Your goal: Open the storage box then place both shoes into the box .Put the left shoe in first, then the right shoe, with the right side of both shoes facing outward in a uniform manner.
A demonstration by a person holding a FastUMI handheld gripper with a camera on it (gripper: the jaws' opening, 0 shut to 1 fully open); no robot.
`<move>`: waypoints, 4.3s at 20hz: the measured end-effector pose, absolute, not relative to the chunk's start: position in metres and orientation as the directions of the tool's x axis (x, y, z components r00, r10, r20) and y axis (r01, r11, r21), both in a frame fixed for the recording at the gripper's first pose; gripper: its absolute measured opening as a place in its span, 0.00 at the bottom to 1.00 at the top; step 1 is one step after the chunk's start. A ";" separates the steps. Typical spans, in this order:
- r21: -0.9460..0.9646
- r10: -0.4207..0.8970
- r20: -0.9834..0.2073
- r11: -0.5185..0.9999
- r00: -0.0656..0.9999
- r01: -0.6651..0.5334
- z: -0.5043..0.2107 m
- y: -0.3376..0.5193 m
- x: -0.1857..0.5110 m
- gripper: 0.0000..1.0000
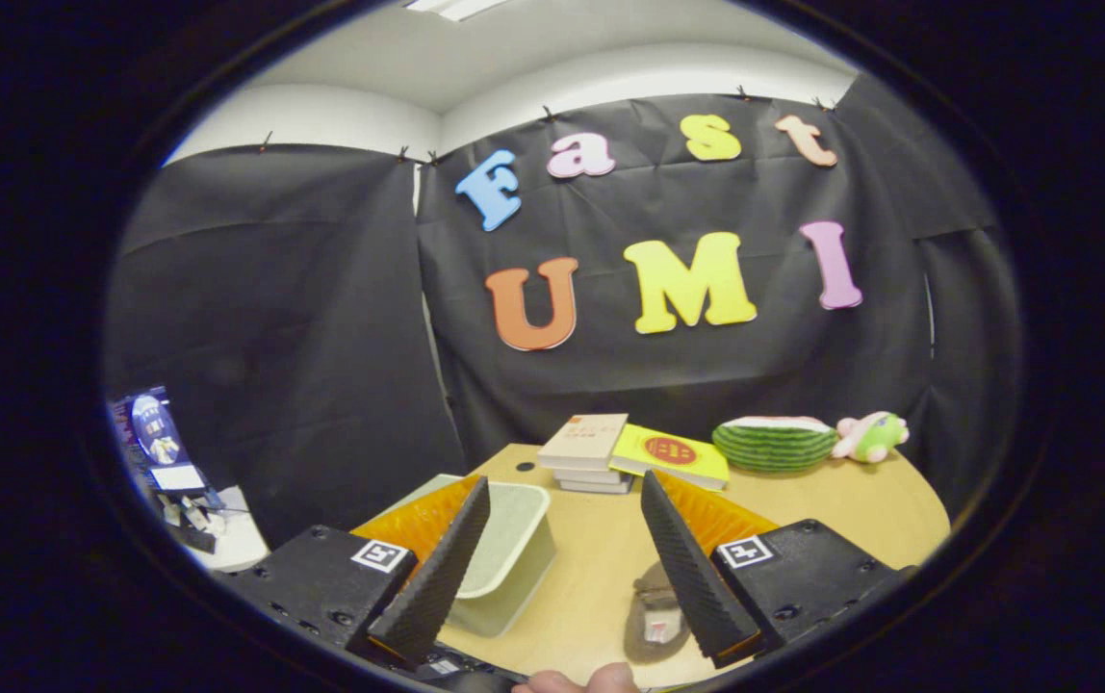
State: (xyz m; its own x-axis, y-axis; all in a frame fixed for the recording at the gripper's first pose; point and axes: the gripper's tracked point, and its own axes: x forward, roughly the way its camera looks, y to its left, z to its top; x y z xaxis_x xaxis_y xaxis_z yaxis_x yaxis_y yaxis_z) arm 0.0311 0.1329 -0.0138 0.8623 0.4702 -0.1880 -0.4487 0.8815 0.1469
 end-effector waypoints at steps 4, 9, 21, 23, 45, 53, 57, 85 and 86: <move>0.328 0.598 -0.270 0.794 0.755 -0.512 -0.041 0.158 0.036 1.00; 0.512 0.727 -0.381 0.681 0.572 -0.524 -0.090 0.186 0.039 1.00; 0.716 0.816 -0.476 0.577 0.328 -0.394 -0.179 0.231 0.068 0.98; 0.773 0.841 -0.451 0.535 0.299 -0.341 -0.185 0.238 0.073 0.95; 0.816 0.891 -0.358 0.444 0.279 -0.369 -0.054 0.320 0.044 0.06; 0.678 0.865 -0.441 0.496 0.238 -0.542 -0.019 0.432 0.019 0.13; 0.628 0.853 -0.458 0.509 0.250 -0.588 -0.015 0.458 0.013 0.21; -0.012 0.347 -0.430 0.921 0.833 -0.389 -0.008 0.139 0.048 1.00; -0.010 0.331 -0.453 0.927 0.828 -0.376 -0.020 0.124 0.045 1.00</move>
